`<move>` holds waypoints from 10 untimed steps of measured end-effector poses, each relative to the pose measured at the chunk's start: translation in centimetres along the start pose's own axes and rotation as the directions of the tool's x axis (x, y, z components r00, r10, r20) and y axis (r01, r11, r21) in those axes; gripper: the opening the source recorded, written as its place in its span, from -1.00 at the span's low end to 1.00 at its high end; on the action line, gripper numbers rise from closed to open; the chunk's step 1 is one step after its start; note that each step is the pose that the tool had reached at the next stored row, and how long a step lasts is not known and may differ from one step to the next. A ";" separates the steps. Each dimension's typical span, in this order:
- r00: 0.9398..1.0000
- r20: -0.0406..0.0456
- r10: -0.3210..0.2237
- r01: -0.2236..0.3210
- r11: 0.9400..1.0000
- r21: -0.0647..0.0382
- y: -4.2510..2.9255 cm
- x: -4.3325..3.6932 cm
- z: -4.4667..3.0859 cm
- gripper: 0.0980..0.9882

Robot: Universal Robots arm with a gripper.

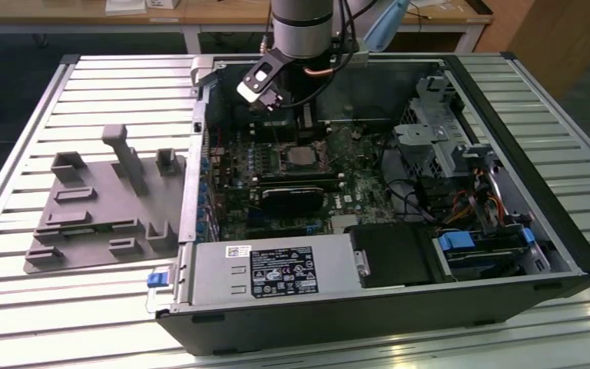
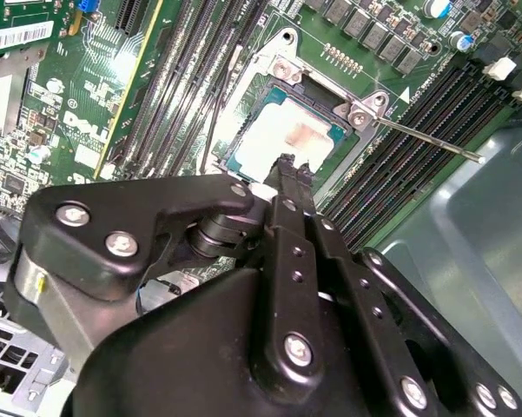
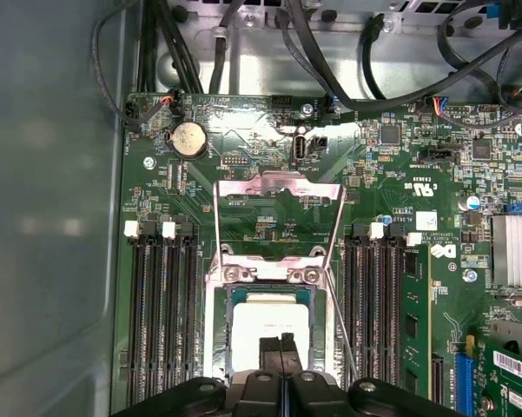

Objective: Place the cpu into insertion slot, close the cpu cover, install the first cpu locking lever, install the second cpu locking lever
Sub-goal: 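Place the cpu into insertion slot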

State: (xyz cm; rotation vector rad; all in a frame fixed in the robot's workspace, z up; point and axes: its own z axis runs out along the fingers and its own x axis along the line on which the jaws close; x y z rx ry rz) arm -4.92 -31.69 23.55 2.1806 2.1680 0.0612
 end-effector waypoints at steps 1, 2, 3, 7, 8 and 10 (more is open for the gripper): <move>1.000 0.000 0.000 0.000 1.000 0.000 0.00 0.00 0.00 -0.99; 1.000 0.000 0.000 0.000 1.000 0.000 0.05 0.00 0.00 -0.99; 1.000 0.000 0.000 0.000 1.000 0.000 0.16 0.01 0.01 -0.99; 1.000 0.000 0.000 0.000 1.000 0.000 0.59 0.00 0.03 -0.99; 1.000 0.000 0.000 0.000 1.000 0.000 0.60 0.00 -0.03 -0.99; 1.000 0.000 0.000 0.000 1.000 0.000 0.62 0.00 -0.29 -0.99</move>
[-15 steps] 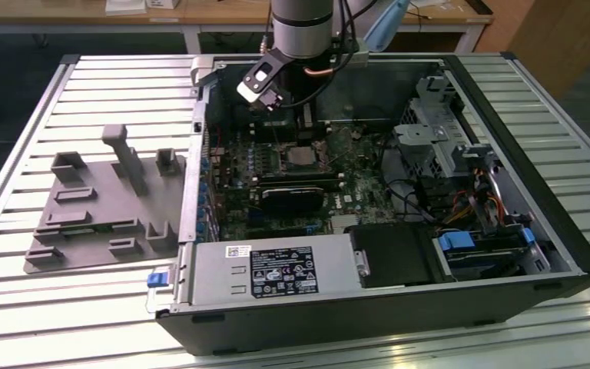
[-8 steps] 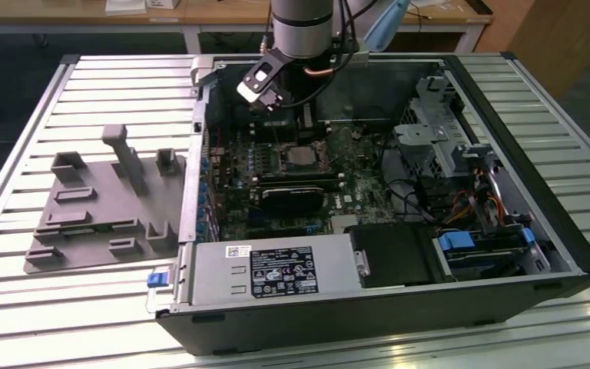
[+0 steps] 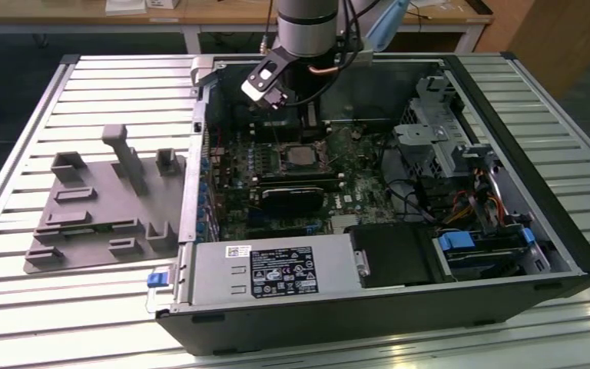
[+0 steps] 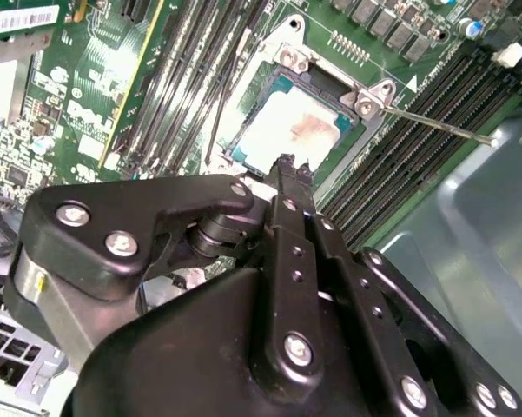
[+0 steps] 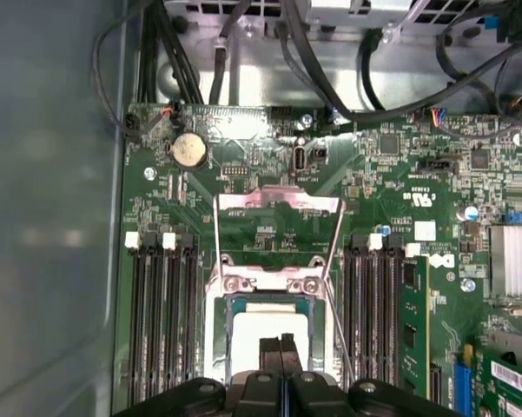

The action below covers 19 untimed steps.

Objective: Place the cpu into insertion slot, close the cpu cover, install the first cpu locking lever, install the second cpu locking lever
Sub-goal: 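Place the cpu into insertion slot, then close the cpu cover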

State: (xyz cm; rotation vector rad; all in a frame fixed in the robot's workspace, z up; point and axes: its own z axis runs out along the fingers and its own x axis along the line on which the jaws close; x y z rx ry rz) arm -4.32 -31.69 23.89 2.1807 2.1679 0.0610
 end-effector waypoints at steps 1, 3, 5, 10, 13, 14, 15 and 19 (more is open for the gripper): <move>1.000 0.000 0.000 0.000 1.000 0.000 0.02 0.00 -0.23 -0.99; 1.000 0.000 0.000 0.000 1.000 0.000 0.06 -0.02 -0.73 -0.99; 1.000 0.000 0.000 0.000 1.000 0.000 0.09 -0.02 -1.16 -0.99; 1.000 0.000 0.000 0.000 1.000 0.000 0.13 -0.03 -1.65 -0.99; 1.000 0.000 0.000 0.000 1.000 0.000 0.14 -0.04 -1.83 -0.99; 1.000 0.000 0.000 0.000 1.000 0.000 0.14 -0.04 -1.83 -0.99; 1.000 0.000 0.000 0.000 1.000 0.000 0.14 -0.04 -1.84 -0.99; 1.000 0.000 0.000 0.000 1.000 0.000 0.14 -0.04 -1.87 -0.99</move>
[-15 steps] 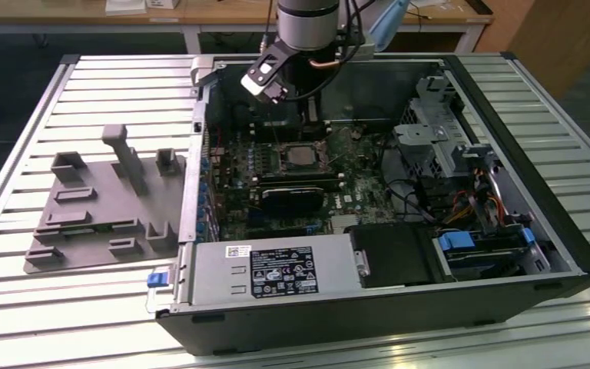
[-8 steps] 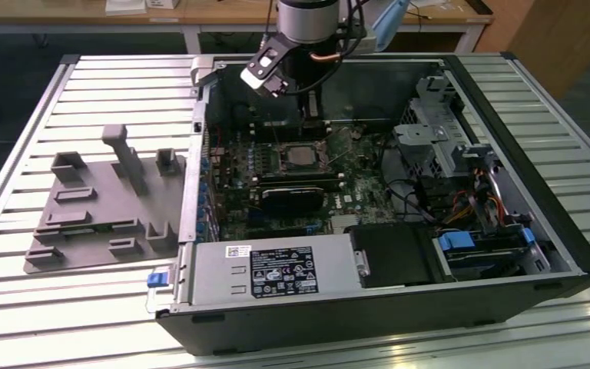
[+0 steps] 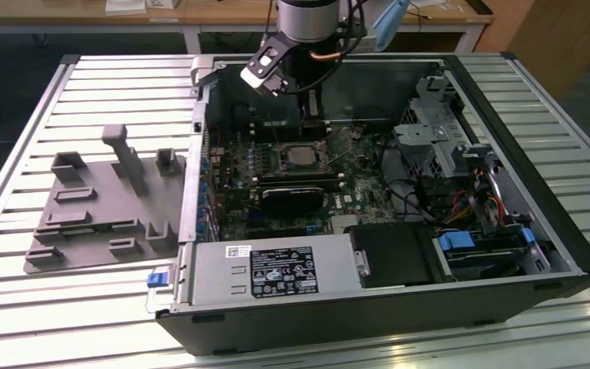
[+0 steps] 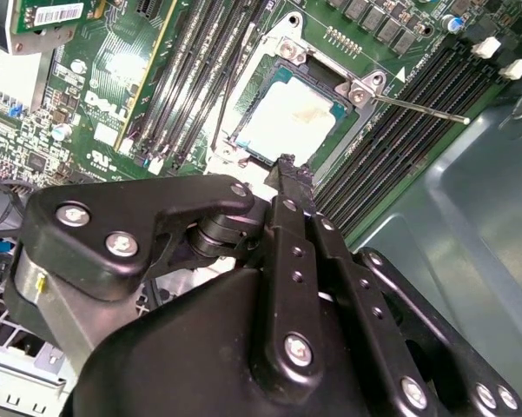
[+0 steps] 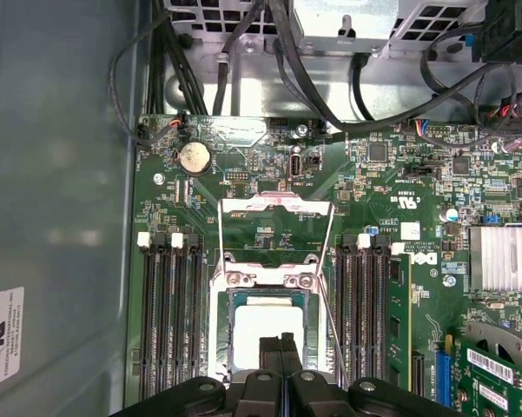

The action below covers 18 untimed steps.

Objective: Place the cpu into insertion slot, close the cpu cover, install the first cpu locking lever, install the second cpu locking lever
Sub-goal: 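Close the cpu cover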

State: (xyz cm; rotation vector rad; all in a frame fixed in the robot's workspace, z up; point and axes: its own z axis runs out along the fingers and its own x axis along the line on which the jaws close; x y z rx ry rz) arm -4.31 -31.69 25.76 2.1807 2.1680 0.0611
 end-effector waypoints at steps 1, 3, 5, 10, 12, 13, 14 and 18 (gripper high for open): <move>1.000 0.000 0.000 0.000 1.000 0.000 0.00 0.00 -0.01 -0.99; 1.000 0.000 0.000 0.000 1.000 0.000 0.03 0.00 -0.02 -0.99; 1.000 0.000 0.000 0.000 1.000 0.000 0.20 0.00 -0.01 -0.99; 1.000 0.000 0.000 0.000 1.000 0.000 1.28 0.01 0.08 -0.99; 1.000 0.000 0.000 0.000 1.000 0.000 1.67 0.01 0.11 -0.99; 1.000 0.000 0.000 0.000 1.000 0.000 1.89 0.01 0.12 -0.99; 1.000 0.000 0.000 0.000 1.000 0.000 2.11 0.01 0.14 -0.99; 1.000 0.000 0.000 0.000 1.000 0.000 3.06 0.02 0.21 -0.99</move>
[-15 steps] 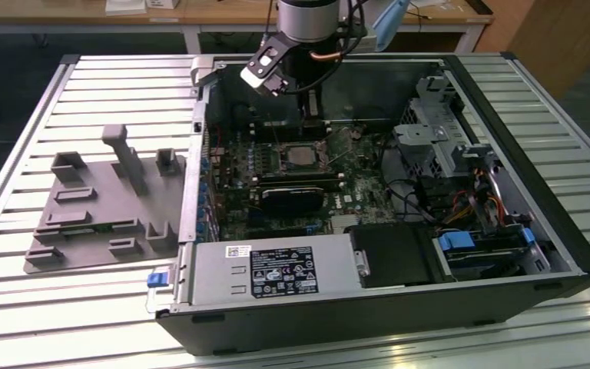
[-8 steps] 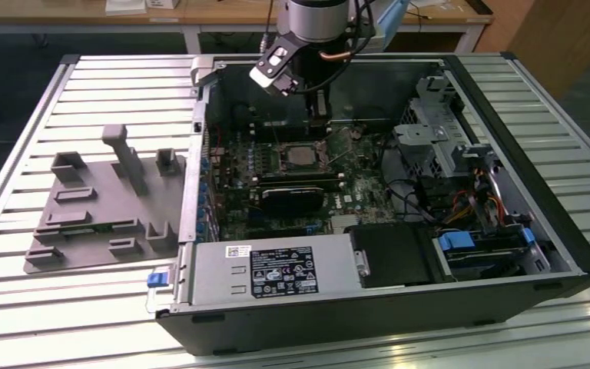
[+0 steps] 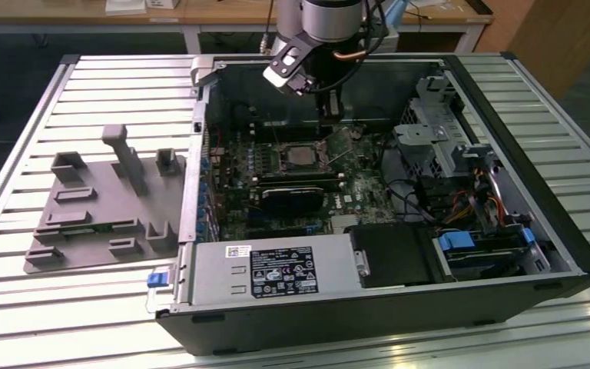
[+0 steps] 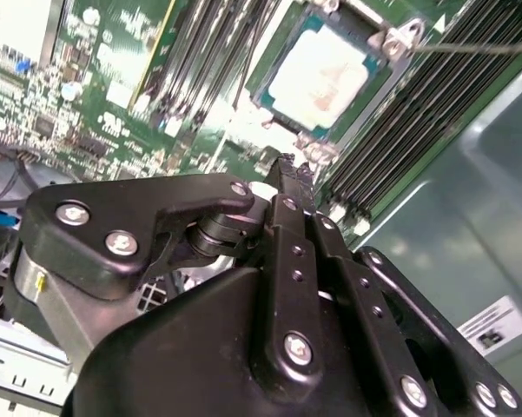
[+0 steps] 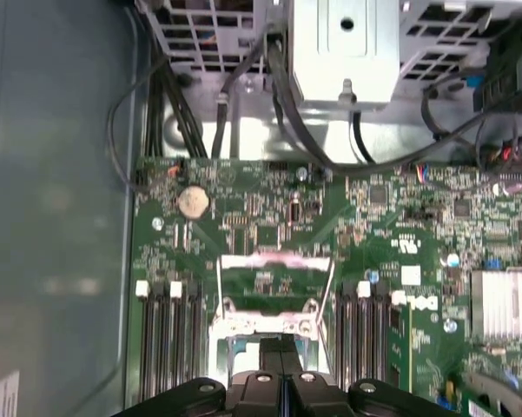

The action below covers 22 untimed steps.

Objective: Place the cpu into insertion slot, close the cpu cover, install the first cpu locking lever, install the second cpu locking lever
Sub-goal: 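Close the cpu cover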

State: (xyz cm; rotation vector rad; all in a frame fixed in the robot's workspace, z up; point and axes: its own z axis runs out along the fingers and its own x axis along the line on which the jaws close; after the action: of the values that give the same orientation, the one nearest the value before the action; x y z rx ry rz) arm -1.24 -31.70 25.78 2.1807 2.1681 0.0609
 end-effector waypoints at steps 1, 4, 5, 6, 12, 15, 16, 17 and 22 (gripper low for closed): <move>1.000 0.000 0.000 0.000 1.000 0.000 0.26 0.00 0.02 -0.99; 1.000 0.000 0.000 0.000 1.000 0.000 1.10 0.01 0.09 -0.99; 1.000 0.000 0.000 0.000 1.000 0.000 1.42 0.01 0.11 -0.99; 1.000 0.000 0.000 0.000 1.000 0.000 1.73 0.01 0.13 -0.99; 1.000 0.000 0.000 0.000 1.000 0.001 3.69 0.03 0.28 -0.99; 1.000 0.000 0.000 0.000 1.000 0.001 4.66 0.03 0.35 -0.99; 1.000 0.000 0.000 0.000 1.000 0.001 4.97 0.04 0.37 -0.99; 1.000 0.000 0.000 0.000 1.000 0.001 5.27 0.04 0.40 -0.99; 1.000 0.000 0.000 0.000 1.000 0.002 6.03 0.04 0.52 -0.99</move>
State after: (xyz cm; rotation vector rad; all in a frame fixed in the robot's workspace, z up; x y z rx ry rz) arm 4.81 -31.69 25.71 2.1814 2.1690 0.0592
